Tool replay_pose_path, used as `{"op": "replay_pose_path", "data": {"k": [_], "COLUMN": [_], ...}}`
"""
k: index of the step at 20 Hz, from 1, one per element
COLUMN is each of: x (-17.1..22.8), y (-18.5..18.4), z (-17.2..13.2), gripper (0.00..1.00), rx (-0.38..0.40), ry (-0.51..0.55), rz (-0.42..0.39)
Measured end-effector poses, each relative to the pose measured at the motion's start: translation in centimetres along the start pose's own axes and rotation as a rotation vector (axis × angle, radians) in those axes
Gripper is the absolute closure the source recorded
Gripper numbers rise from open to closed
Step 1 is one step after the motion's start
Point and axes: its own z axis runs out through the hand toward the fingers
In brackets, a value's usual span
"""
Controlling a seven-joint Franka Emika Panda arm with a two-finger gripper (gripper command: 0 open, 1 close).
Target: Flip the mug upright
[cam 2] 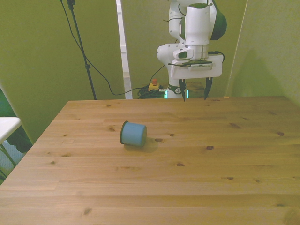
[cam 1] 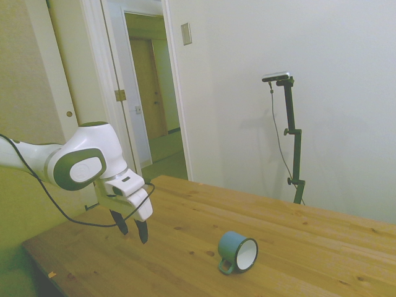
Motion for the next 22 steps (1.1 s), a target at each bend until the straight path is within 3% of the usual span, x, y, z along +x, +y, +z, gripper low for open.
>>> {"op": "replay_pose_path", "data": {"k": [4,8,15,19,22], "x": [0.0,1.7,11.6,17.2,18.6], "y": [0.0,0.0,4.3,9.0,9.3], "z": [0.0,-1.8,-6.5,-7.2,-6.6], "gripper": [0.0,0.0,0.0,0.0,0.0], "rx": [-0.006,0.026,0.102,0.115,0.103], "ry": [-0.007,0.02,0.084,0.097,0.096], "rz": [-0.001,0.028,0.216,0.325,0.344]}}
